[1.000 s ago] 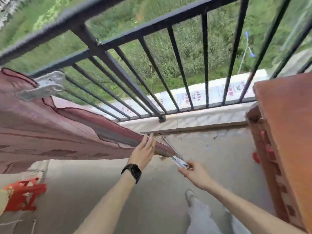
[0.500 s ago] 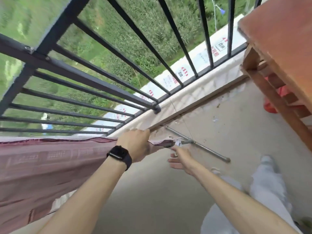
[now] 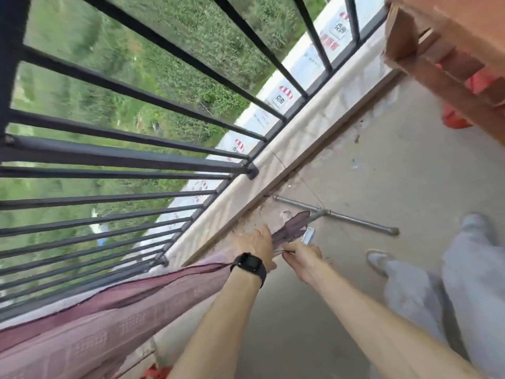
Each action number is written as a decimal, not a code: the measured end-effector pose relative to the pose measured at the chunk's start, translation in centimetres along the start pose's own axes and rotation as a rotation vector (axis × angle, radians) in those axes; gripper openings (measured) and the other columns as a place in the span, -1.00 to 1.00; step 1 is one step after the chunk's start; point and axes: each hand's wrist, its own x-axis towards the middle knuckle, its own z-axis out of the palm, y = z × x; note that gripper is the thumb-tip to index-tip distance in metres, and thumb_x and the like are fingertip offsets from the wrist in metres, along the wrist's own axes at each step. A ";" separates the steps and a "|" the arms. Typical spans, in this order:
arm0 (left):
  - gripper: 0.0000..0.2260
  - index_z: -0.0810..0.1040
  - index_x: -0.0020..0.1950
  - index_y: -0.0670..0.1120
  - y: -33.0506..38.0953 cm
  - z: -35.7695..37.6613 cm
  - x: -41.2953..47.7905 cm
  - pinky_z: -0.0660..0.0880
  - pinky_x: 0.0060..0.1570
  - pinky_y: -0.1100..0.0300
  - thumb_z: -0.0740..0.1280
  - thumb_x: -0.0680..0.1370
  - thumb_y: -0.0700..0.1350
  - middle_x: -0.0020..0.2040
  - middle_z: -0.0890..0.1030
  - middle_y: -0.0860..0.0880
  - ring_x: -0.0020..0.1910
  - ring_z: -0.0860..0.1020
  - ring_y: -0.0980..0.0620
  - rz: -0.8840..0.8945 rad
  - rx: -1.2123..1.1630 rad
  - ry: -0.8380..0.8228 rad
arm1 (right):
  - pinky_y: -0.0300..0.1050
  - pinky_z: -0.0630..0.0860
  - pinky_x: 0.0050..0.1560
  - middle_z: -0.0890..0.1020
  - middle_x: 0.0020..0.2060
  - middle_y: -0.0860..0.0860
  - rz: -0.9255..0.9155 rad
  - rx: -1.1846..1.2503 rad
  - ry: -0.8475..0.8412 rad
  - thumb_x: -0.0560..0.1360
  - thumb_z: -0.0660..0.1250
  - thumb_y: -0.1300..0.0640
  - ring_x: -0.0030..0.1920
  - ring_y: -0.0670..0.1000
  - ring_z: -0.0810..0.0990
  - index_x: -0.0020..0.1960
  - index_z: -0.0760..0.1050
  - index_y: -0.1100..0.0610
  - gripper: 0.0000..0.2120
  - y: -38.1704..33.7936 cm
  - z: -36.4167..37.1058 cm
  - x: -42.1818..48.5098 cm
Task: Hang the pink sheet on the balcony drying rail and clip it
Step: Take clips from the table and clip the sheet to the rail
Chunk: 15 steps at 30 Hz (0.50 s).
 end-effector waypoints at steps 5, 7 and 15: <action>-0.72 0.53 0.27 -0.07 2.3 0.8 3.7 0.43 0.09 0.04 0.18 0.59 -0.18 0.19 0.59 -0.06 0.19 0.56 -0.14 0.015 0.092 0.074 | -0.12 0.60 -0.14 0.65 -0.21 0.19 -0.045 0.044 -0.134 0.38 0.38 0.50 -0.21 0.11 0.64 -0.06 0.55 0.33 -0.82 -0.9 1.2 1.2; -0.76 0.57 0.21 -0.05 2.4 1.0 4.8 0.46 0.01 0.07 0.21 0.59 -0.15 0.16 0.59 -0.05 0.15 0.59 -0.13 0.020 0.016 0.072 | -0.15 0.61 -0.20 0.69 -0.19 0.17 -0.043 -0.048 -0.186 0.42 0.39 0.44 -0.22 0.08 0.68 -0.06 0.58 0.31 -0.88 -1.6 1.1 2.1; -0.77 0.58 0.02 -0.02 2.1 2.9 7.4 0.30 -0.24 0.10 0.24 0.61 0.10 0.01 0.60 -0.02 -0.01 0.62 -0.11 0.086 -0.049 0.231 | -0.06 0.62 -0.05 0.65 -0.13 0.12 -0.023 -0.356 0.084 0.48 0.45 0.07 -0.15 0.07 0.66 0.02 0.51 0.22 -0.75 -4.5 -4.6 9.1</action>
